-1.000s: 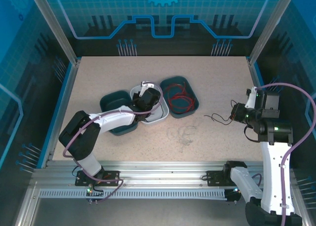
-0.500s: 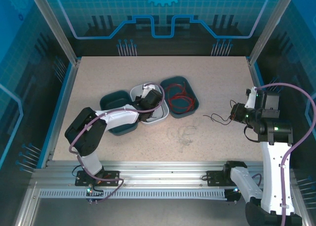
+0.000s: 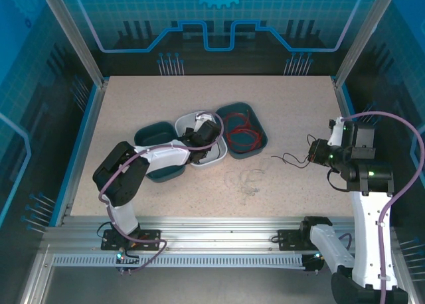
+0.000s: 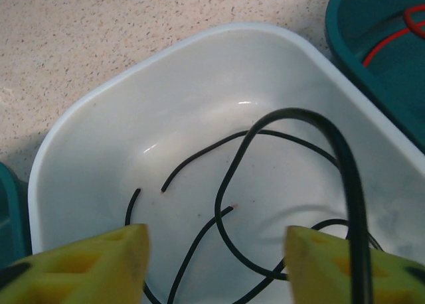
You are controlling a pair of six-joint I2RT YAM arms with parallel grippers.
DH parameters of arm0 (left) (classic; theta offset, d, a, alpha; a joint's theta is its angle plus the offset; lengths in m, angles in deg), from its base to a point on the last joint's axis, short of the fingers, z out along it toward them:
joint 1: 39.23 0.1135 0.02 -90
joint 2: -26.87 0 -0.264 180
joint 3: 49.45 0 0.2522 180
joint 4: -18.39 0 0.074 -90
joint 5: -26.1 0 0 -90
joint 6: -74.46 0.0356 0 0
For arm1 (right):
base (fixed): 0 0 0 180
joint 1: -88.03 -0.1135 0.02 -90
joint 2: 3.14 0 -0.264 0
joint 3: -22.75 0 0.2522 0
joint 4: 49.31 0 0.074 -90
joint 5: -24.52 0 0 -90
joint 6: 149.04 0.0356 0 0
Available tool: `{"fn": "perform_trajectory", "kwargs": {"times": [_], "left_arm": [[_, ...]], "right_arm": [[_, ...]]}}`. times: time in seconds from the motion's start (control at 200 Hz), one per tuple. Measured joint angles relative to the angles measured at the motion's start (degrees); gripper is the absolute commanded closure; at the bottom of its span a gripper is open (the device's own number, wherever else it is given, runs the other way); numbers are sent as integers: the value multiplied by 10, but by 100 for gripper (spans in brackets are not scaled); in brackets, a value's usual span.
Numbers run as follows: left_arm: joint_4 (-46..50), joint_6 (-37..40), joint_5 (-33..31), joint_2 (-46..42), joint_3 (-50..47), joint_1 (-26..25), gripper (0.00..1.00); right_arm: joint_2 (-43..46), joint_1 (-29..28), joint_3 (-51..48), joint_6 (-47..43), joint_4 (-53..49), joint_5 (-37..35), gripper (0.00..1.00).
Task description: Untangle the cables
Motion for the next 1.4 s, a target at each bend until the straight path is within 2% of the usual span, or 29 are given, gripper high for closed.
{"fn": "perform_trajectory", "kwargs": {"times": [0.125, 0.28, 0.54, 0.72, 0.876, 1.041, 1.146, 1.206, 1.401], "left_arm": [[-5, 12, -1, 0, 9, 0, 22], [-6, 33, 0, -24, 18, 0, 1], [-5, 37, 26, -92, 26, 0, 1], [-5, 36, 35, -105, 26, 0, 1], [-5, 33, 80, -105, 19, 0, 25], [5, 20, 155, -105, 8, 0, 46], [11, 14, 206, -103, 8, 0, 50], [11, 9, 229, -98, 8, 0, 57], [28, 3, 279, -75, 8, 0, 57]], "right_arm": [[0, -17, 0, 0, 0, -1, 100], [-4, -43, 1, 0, 0, -8, 100], [-23, -105, 19, 1, 4, -38, 100], [-42, -159, 39, 5, 9, -73, 100], [-51, -178, 48, 11, 12, -96, 100], [-55, -182, 48, 18, 13, -110, 100], [-55, -183, 48, 22, 13, -118, 100], [-55, -183, 48, 24, 12, -122, 100], [-53, -183, 48, 26, 12, -126, 100]]}}
